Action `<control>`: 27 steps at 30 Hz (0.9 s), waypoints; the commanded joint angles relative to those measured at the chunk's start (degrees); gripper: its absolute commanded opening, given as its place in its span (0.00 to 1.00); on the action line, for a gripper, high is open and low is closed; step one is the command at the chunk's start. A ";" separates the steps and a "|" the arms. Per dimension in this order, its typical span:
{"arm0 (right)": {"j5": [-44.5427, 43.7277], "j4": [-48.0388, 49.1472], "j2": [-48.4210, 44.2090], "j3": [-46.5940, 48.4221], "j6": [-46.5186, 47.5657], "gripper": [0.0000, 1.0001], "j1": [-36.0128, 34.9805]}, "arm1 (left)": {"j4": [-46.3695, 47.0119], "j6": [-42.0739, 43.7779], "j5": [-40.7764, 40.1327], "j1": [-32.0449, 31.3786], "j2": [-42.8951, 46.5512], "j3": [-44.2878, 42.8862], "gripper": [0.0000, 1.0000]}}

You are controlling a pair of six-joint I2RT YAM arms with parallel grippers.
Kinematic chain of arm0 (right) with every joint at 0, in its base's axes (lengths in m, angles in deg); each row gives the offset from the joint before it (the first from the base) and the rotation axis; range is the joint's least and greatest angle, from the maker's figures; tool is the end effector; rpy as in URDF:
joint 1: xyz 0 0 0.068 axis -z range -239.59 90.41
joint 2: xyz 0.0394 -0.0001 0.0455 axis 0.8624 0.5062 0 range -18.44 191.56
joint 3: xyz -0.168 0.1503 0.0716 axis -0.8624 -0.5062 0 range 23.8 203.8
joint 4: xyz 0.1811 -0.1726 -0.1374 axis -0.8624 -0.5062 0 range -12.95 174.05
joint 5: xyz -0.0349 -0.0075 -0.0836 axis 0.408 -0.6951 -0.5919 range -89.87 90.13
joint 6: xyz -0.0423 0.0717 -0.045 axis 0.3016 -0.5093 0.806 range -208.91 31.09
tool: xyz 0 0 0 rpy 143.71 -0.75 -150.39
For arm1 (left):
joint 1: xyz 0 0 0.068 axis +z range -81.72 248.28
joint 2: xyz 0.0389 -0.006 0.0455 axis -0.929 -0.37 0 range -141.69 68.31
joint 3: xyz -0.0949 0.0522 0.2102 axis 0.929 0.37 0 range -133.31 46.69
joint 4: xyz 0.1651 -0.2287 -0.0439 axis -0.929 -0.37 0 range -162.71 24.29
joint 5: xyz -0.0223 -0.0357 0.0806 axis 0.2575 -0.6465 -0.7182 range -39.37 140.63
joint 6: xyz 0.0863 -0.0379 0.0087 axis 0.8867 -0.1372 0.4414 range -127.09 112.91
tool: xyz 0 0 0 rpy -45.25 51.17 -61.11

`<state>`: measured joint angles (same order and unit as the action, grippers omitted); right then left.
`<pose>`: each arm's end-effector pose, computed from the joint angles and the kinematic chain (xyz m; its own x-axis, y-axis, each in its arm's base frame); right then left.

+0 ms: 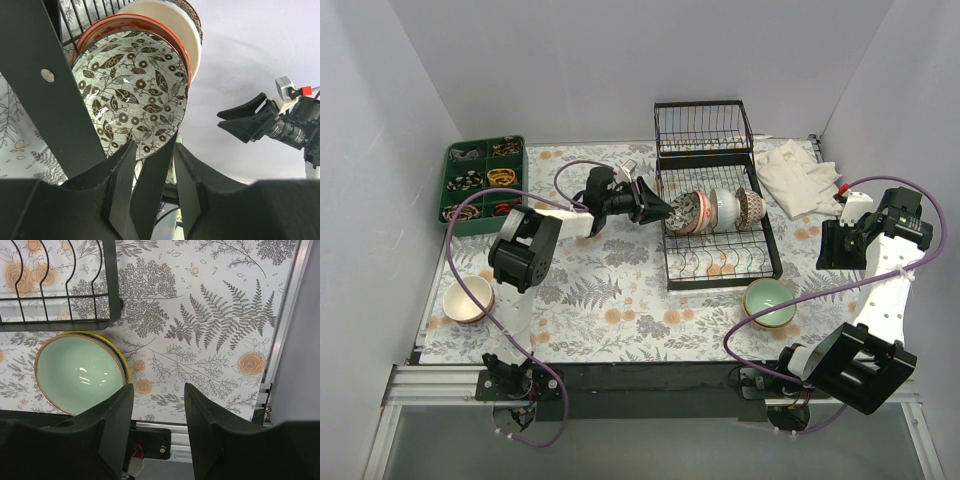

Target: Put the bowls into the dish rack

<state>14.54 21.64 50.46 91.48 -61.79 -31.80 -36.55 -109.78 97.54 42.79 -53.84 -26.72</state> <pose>0.2576 -0.1116 0.2383 -0.8667 -0.0423 -0.4970 -0.0465 0.9989 -0.0040 0.4141 -0.2668 0.0970 -0.8263 -0.3444 0.4457 -0.4961 0.0704 -0.8654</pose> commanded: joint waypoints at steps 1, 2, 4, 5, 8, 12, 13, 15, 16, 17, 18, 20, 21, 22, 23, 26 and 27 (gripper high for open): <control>0.18 1.42 -0.53 -0.53 -0.31 0.54 0.25 | -0.61 2.94 -0.51 0.18 3.32 -2.35 0.36; 0.09 1.33 -0.70 -0.53 -0.31 0.54 0.25 | -0.08 4.24 -0.34 0.01 3.41 -2.70 0.36; 0.09 1.33 -0.79 -0.44 -0.31 0.54 0.25 | 0.19 7.93 0.89 -0.60 4.02 -4.98 0.36; -0.09 1.33 -0.88 -0.53 -0.31 0.54 0.25 | -1.64 15.26 1.51 -0.96 4.20 -6.21 0.36; 0.00 1.42 -1.05 -0.88 -0.31 0.54 0.25 | -8.75 28.21 2.92 -1.92 4.90 -12.10 0.38; 0.18 1.33 -0.96 -1.06 -0.04 0.54 0.25 | -14.30 51.20 3.97 -2.36 6.31 -14.13 0.41; 0.26 1.33 -0.79 -0.97 -0.04 0.54 0.25 | -16.14 54.67 4.67 -2.63 6.31 -14.65 0.41; 0.44 1.50 -0.61 -0.71 0.04 0.54 0.25 | -21.42 60.74 5.20 -3.33 6.22 -15.97 0.42; 0.44 1.42 -0.61 -0.62 0.04 0.54 0.25 | -23.00 65.47 5.38 -3.59 6.22 -16.33 0.42; 0.35 1.50 -0.53 -0.62 0.04 0.54 0.25 | -26.24 68.13 4.86 -4.03 6.22 -16.94 0.42; 0.44 1.59 -0.53 -0.62 0.04 0.54 0.25 | -27.66 70.24 4.24 -4.99 6.31 -17.12 0.42; 0.44 1.59 -0.53 -0.79 0.04 0.54 0.25 | -30.47 74.39 1.97 -5.96 6.22 -17.21 0.41; 0.44 1.59 -0.53 -0.80 0.04 0.54 0.25 | -30.83 75.00 1.43 -6.66 5.96 -17.21 0.42; 0.53 1.59 -0.53 -0.88 0.04 0.54 0.25 | -31.10 76.05 1.16 -7.02 5.78 -17.03 0.42; 0.44 1.59 -0.61 -1.06 0.04 0.54 0.25 | -31.28 76.50 0.81 -7.37 5.69 -16.86 0.42; 0.35 1.50 -0.61 -1.06 0.05 0.54 0.25 | -31.37 76.77 0.20 -8.69 5.34 -16.24 0.42; 0.18 1.50 -0.79 -1.06 0.13 0.54 0.25 | -31.37 76.94 -0.50 -9.30 5.17 -15.89 0.42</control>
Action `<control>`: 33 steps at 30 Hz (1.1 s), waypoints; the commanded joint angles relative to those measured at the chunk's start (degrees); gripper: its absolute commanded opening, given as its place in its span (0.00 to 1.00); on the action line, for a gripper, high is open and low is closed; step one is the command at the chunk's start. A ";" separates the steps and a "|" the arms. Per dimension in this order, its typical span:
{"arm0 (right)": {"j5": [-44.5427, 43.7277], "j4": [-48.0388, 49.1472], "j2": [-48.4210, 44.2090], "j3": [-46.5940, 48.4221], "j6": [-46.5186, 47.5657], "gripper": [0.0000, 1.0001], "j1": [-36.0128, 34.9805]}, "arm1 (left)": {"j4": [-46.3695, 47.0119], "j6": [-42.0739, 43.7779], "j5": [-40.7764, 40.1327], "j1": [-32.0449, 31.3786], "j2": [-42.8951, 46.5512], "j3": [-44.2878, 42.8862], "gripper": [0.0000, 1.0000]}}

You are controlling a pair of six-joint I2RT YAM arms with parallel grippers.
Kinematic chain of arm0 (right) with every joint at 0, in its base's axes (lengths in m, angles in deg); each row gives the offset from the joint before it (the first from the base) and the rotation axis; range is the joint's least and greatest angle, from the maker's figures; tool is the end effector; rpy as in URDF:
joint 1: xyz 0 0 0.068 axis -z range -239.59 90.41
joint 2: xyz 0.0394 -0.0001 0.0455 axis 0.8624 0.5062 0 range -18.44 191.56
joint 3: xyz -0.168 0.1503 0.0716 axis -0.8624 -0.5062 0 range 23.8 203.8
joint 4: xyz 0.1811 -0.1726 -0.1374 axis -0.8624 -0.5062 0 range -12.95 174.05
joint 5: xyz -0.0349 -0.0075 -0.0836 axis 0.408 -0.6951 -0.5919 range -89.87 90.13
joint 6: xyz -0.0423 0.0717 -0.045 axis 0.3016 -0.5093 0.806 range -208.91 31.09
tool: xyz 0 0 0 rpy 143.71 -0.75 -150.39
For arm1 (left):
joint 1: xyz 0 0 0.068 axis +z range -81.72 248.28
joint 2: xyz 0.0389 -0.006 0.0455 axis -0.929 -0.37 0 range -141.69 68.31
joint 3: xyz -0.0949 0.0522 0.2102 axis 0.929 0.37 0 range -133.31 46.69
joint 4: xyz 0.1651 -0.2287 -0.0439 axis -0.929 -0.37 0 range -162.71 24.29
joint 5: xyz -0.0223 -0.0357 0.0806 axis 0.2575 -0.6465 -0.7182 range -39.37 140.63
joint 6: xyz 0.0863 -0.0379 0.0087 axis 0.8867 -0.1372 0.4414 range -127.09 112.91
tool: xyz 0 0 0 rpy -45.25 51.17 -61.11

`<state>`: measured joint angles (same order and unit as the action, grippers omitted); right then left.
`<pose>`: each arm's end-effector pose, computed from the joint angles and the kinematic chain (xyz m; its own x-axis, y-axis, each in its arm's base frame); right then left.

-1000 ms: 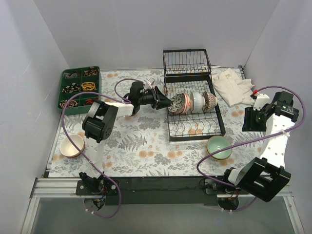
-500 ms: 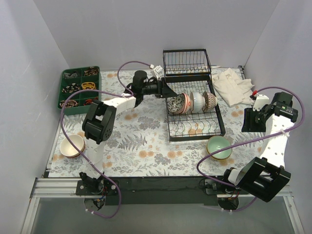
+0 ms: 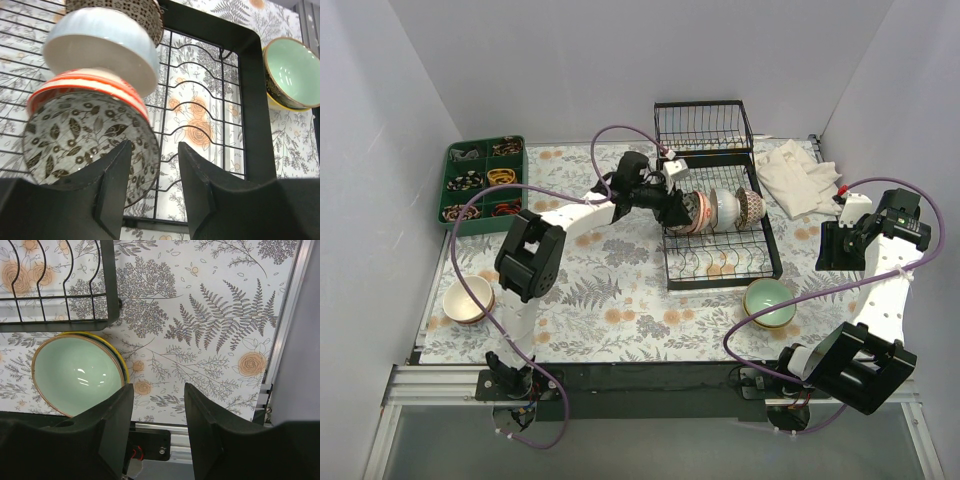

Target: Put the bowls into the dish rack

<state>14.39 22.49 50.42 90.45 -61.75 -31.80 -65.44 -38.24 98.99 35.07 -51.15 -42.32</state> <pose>0.2579 -0.1120 0.2333 -0.8684 -0.0425 -0.4941 -0.0459 0.9989 -0.0051 0.3899 -0.3318 0.1594 -0.8278 0.1311 -0.5455 0.5565 0.3154 -0.7687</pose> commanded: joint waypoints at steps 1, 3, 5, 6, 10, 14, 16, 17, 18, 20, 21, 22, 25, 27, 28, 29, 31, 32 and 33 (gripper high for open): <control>0.42 0.74 -0.75 -0.12 0.09 0.54 0.25 | -2.47 5.49 -2.39 -1.85 2.30 -0.20 0.42; 0.42 0.65 -0.75 -0.21 0.09 0.54 0.25 | -2.47 5.84 -3.87 -2.56 2.04 -0.11 0.42; 0.33 0.65 -0.66 -0.21 0.09 0.54 0.25 | -1.95 6.28 -5.20 -2.91 1.60 0.33 0.41; 0.33 0.65 -0.57 -0.12 0.09 0.54 0.25 | -1.60 6.46 -6.68 -3.17 1.51 0.42 0.41; 0.33 0.48 -0.13 0.49 0.09 0.54 0.25 | -0.62 5.84 -9.50 -3.26 0.90 1.03 0.38; 0.59 0.65 0.31 0.85 0.18 0.54 0.25 | 1.13 6.02 -11.79 -3.26 0.28 1.30 0.33; 0.77 0.74 0.57 0.85 0.09 0.54 0.25 | 1.31 6.20 -12.32 -3.18 0.19 1.47 0.29; 0.77 0.83 0.57 0.85 0.18 0.54 0.25 | 1.31 6.37 -12.24 -3.18 0.10 1.73 0.28; 0.68 0.91 0.66 0.85 0.18 0.54 0.25 | 1.31 6.28 -12.24 -3.18 0.10 1.91 0.27; 0.59 0.92 0.66 0.67 0.18 0.54 0.25 | 1.31 6.28 -11.71 -3.18 0.02 2.26 0.26; 0.59 0.83 0.66 0.67 0.09 0.54 0.25 | 1.31 6.20 -11.62 -3.26 0.02 2.44 0.25; 0.50 0.83 0.66 0.58 0.18 0.54 0.25 | 1.57 6.11 -11.53 -3.26 -0.07 2.53 0.24; 0.59 0.83 0.66 0.50 0.18 0.54 0.25 | 1.66 5.93 -11.71 -3.35 -0.51 2.62 0.21; 0.50 0.83 0.66 0.50 0.09 0.54 0.25 | 1.92 5.76 -12.32 -3.44 -0.60 2.70 0.17; 0.42 0.74 0.66 0.58 0.09 0.54 0.25 | 2.19 5.41 -12.41 -3.44 -0.60 2.53 0.16; 0.42 0.83 0.75 0.58 0.00 0.54 0.25 | 2.19 5.14 -12.67 -3.44 -0.51 2.35 0.14; 0.42 0.83 0.84 0.67 0.00 0.54 0.25 | 1.49 4.44 -12.85 -3.35 -0.34 1.48 0.10; 0.42 0.74 0.92 0.85 0.00 0.54 0.25 | 1.14 4.18 -12.85 -3.35 -0.25 1.04 0.08; 0.42 0.74 1.01 0.93 0.00 0.54 0.25 | 0.79 3.39 -12.76 -3.26 -0.16 0.60 0.02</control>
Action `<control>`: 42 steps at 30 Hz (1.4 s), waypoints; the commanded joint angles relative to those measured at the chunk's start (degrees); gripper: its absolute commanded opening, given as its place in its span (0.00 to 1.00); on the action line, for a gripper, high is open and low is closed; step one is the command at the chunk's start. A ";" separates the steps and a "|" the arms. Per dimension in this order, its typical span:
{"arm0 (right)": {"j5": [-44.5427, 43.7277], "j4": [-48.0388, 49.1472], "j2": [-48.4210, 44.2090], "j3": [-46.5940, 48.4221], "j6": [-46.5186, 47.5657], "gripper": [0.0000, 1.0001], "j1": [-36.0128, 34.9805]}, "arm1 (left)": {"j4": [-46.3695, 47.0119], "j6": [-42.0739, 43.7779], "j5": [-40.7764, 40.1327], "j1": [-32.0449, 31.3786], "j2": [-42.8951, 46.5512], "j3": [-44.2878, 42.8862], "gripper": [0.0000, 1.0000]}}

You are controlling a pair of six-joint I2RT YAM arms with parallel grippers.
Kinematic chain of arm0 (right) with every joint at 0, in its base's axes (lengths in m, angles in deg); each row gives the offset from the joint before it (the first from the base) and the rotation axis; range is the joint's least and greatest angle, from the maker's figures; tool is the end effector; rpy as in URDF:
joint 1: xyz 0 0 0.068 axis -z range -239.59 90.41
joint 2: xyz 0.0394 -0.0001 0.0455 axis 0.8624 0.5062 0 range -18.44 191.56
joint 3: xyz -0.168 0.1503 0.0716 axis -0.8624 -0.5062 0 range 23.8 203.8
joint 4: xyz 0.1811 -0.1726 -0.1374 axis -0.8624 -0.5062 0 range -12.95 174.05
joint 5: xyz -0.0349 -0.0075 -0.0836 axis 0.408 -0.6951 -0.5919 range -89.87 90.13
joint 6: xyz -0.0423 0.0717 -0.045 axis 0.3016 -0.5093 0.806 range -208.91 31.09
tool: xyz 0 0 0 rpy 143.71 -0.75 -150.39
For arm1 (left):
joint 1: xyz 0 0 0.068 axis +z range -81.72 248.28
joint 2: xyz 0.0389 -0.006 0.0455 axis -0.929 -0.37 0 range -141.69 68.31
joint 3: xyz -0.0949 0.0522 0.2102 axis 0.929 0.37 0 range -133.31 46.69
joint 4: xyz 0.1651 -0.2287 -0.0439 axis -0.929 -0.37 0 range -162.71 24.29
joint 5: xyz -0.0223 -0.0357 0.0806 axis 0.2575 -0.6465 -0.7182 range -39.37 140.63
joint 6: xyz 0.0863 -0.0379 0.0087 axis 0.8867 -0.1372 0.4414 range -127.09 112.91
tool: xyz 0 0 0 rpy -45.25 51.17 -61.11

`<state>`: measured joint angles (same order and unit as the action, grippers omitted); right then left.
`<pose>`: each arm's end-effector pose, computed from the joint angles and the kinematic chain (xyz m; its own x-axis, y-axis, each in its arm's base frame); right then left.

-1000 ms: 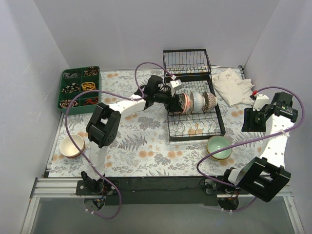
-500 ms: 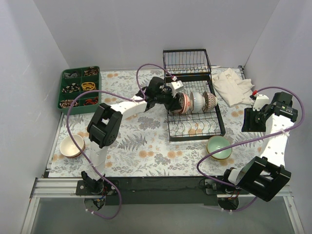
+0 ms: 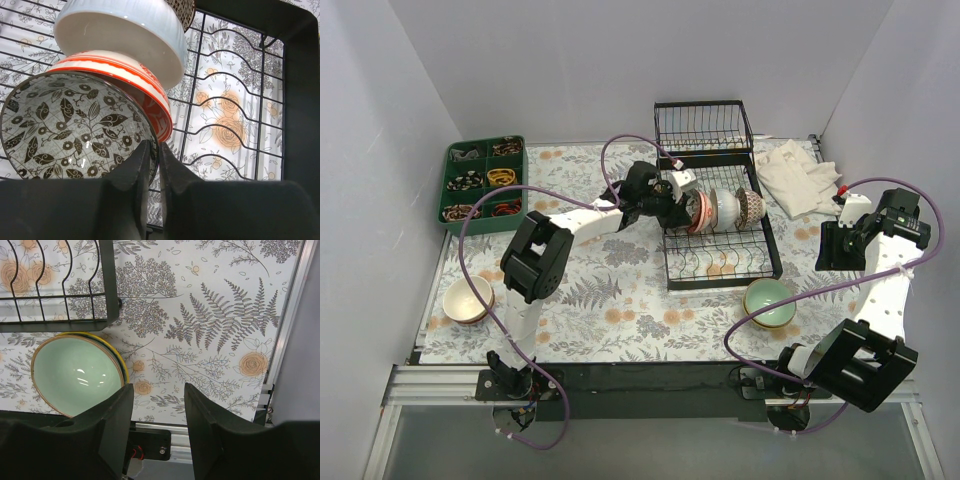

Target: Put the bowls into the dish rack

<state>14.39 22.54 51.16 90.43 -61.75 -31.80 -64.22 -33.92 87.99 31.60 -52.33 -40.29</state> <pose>0.2593 -0.1128 0.2299 -0.8737 -0.0396 -0.4848 -0.0460 0.9989 0.0012 0.3810 -0.3487 0.1326 -0.7812 0.1345 -0.6096 0.5986 0.4386 -0.6703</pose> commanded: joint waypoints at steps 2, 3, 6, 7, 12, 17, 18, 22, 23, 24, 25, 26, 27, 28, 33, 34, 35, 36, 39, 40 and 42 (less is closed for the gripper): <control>0.68 0.78 0.53 1.22 0.00 0.54 0.25 | -1.14 -2.08 -1.51 0.65 1.46 -2.58 0.00; 0.68 0.78 0.45 1.31 0.00 0.54 0.25 | -1.15 -2.61 -1.42 0.83 1.63 -3.02 0.00; 0.86 0.96 0.45 1.22 0.00 0.54 0.25 | -3.95 -4.72 -1.42 1.35 2.60 -4.77 0.00; 0.86 0.87 0.45 1.13 -0.09 0.54 0.25 | -4.39 -5.51 -1.16 1.53 3.04 -5.04 0.00; 0.86 0.96 -0.26 0.43 0.00 0.54 0.25 | -4.75 -9.72 -0.28 2.23 5.23 -5.83 0.00; 0.77 0.87 -0.70 0.17 -0.09 0.54 0.25 | 2.27 -26.55 0.69 4.68 6.03 -3.20 0.00; 0.68 0.87 -0.78 0.08 -0.09 0.54 0.25 | 3.76 -29.22 1.39 5.04 6.03 -1.63 0.00; 0.33 0.61 -1.14 0.17 -0.26 0.54 0.25 | 10.79 -41.35 3.67 6.27 5.94 1.62 0.00; 0.33 0.52 -1.22 0.08 -0.26 0.54 0.25 | 11.76 -43.46 4.20 6.62 5.94 2.25 0.00; 0.24 0.52 -1.40 -0.01 -0.26 0.54 0.25 | 12.99 -47.92 4.90 6.72 6.12 3.04 0.00; 0.24 0.43 -1.40 -0.01 -0.26 0.54 0.25 | 16.31 -50.49 6.13 6.89 6.03 5.22 0.00; 0.15 0.43 -1.49 -0.01 -0.26 0.54 0.25 | 18.26 -53.30 6.75 7.33 6.03 6.37 0.00; 0.15 0.35 -1.58 -0.10 -0.35 0.54 0.25 | 20.71 -57.07 7.19 7.59 5.94 7.86 0.00; 0.15 0.26 -1.58 -0.10 -0.35 0.54 0.25 | 25.52 -63.46 8.07 7.86 5.86 9.18 0.00; -0.02 0.08 -1.23 0.43 -0.44 0.54 0.25 | 42.57 -78.88 9.13 8.91 5.77 17.01 0.00; -0.11 -0.01 -1.31 0.52 -0.53 0.54 0.25 | 45.41 -83.51 9.13 8.91 5.51 18.06 0.00; -0.20 -0.01 -1.14 0.52 -0.53 0.54 0.25 | 47.44 -85.48 8.61 9.09 5.07 19.38 0.00; -0.20 0.08 -1.22 0.43 -0.53 0.54 0.25 | 51.55 -87.58 8.25 9.09 4.19 20.00 0.00; -0.55 0.08 -1.31 0.34 -0.53 0.54 0.25 | 57.28 -93.84 7.47 9.09 2.26 19.84 0.00; -0.81 -0.01 -1.23 0.34 -0.61 0.54 0.25 | 57.13 -93.93 7.46 9.09 1.38 19.05 0.00; -1.08 -0.09 -1.40 0.17 -0.53 0.54 0.25 | 57.65 -95.07 7.37 9.09 0.24 17.12 0.00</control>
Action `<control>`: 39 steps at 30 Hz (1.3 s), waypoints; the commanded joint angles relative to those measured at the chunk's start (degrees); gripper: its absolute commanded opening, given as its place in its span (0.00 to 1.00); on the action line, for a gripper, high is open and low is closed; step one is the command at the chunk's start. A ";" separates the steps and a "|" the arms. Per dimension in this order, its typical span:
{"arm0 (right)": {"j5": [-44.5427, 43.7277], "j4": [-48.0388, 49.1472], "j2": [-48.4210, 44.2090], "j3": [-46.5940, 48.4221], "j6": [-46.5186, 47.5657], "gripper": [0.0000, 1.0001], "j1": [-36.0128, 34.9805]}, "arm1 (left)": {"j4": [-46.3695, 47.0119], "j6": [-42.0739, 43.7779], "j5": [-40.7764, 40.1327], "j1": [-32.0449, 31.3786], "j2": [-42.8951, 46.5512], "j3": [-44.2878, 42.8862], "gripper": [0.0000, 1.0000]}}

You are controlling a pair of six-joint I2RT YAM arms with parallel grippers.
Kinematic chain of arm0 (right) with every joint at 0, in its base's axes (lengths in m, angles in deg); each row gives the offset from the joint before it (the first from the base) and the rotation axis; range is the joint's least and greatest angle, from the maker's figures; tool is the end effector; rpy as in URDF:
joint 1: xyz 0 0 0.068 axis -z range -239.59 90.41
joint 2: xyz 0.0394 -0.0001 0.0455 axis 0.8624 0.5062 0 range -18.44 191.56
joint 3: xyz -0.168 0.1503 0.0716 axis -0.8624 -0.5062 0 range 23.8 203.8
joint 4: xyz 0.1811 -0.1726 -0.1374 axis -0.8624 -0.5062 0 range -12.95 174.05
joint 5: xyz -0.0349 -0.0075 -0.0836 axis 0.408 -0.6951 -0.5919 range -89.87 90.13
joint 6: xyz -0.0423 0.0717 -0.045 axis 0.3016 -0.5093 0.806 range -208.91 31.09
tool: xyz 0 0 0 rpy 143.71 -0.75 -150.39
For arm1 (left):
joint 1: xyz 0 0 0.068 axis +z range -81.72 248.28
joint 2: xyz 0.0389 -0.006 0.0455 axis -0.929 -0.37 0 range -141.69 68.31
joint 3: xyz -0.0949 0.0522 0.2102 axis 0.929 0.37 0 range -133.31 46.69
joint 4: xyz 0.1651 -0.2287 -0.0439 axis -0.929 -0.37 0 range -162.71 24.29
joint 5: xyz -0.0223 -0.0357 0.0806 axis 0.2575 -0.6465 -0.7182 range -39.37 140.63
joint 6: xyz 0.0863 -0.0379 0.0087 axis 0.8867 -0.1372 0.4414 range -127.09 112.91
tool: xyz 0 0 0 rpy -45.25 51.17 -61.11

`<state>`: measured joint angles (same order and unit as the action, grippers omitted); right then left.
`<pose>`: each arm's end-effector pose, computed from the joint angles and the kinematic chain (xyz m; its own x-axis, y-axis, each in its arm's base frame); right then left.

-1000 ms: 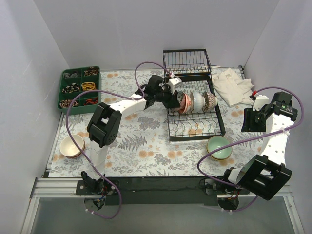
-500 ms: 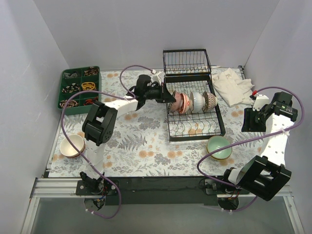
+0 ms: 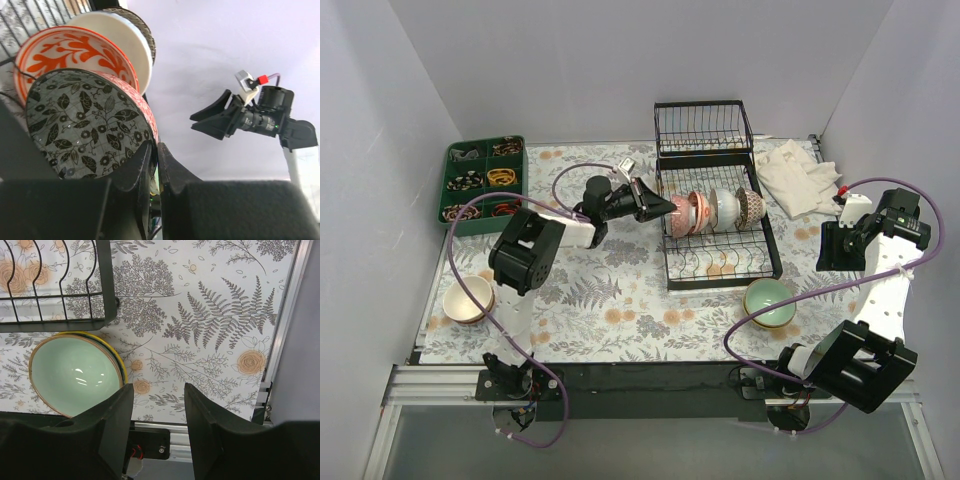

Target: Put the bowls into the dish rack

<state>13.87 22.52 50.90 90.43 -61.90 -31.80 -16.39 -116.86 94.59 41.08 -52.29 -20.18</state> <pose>0.2585 -0.1132 0.2309 -0.8741 -0.0380 -0.4843 -0.0398 0.9992 -0.0067 0.3985 -0.2717 0.1153 -0.8658 -0.3166 0.3875 -0.3839 -0.0764 -0.9202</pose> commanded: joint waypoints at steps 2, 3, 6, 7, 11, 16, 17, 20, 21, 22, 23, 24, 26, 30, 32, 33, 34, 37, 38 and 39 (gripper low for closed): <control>-0.55 -0.16 -1.31 -0.18 -0.46 0.54 0.25 | 9.83 -12.39 0.68 -0.40 -1.13 -4.23 0.00; -0.64 -0.25 -1.31 -0.27 -0.46 0.54 0.25 | 9.83 -12.83 0.51 -0.40 -1.57 -4.67 0.00; -0.90 -0.42 -1.23 -0.45 -0.46 0.54 0.25 | 9.74 -13.44 0.07 -0.40 -3.32 -6.07 0.00; -0.99 -0.51 -1.05 -0.36 -0.46 0.54 0.25 | 9.92 -13.79 -0.11 -0.40 -3.85 -6.43 0.00; -1.43 -0.51 -0.61 -0.36 -0.46 0.54 0.25 | 9.66 -14.94 -0.37 -0.40 -5.79 -6.87 0.00; -1.61 -0.60 0.27 0.08 -0.55 0.54 0.25 | 9.83 -15.99 -0.81 0.04 -6.84 -5.20 0.00; -1.61 -0.60 0.44 0.17 -0.46 0.54 0.25 | 9.92 -16.17 -0.98 0.04 -7.02 -4.59 0.00; -1.52 -0.60 1.15 0.43 -0.55 0.54 0.25 | 10.53 -16.17 -0.81 0.39 -7.72 -3.97 0.00; -1.52 -0.60 1.23 0.52 -0.55 0.54 0.25 | 10.53 -16.00 -0.90 0.48 -7.55 -3.71 0.00; -1.61 -0.60 1.50 0.78 -0.55 0.54 0.25 | 10.01 -15.91 -0.99 0.74 -7.20 -3.62 0.02; -1.61 -0.69 1.67 0.87 -0.55 0.54 0.25 | 8.70 -15.91 -1.33 0.83 -6.94 -3.53 0.09; -1.61 -0.60 1.76 0.96 -0.55 0.54 0.25 | 8.51 -15.56 -1.34 0.83 -6.59 -3.09 0.15; -1.52 -0.60 1.85 0.78 -0.37 0.54 0.25 | 8.69 -14.25 -0.99 1.01 -5.36 -2.83 0.32; -1.08 -0.07 1.94 0.34 -0.20 0.54 0.25 | 10.01 -10.21 1.38 1.01 -2.98 -3.17 0.41; -1.08 0.01 1.76 0.08 -0.02 0.54 0.25 | 7.48 -8.10 1.39 1.10 -0.89 -3.09 0.42; -0.99 0.10 1.68 -0.01 -0.02 0.54 0.25 | 6.41 -6.26 1.47 1.27 -0.17 -2.92 0.43; -0.99 0.10 1.50 -0.10 0.07 0.54 0.25 | 5.18 -5.46 1.65 1.62 0.79 -2.22 0.43; -0.64 0.28 0.71 -0.62 0.15 0.54 0.25 | -0.17 -1.78 2.44 2.94 5.01 0.33 0.44; -0.47 0.19 0.62 -0.80 0.24 0.54 0.25 | -4.80 -0.02 2.70 3.38 6.15 1.03 0.44; -0.12 0.19 0.36 -1.06 0.24 0.54 0.25 | -7.20 1.65 2.79 3.82 9.03 1.65 0.44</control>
<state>12.27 22.52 52.86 90.38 -61.93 -31.80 -14.08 -120.82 95.53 42.68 -53.77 -20.82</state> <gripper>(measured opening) 0.541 0.438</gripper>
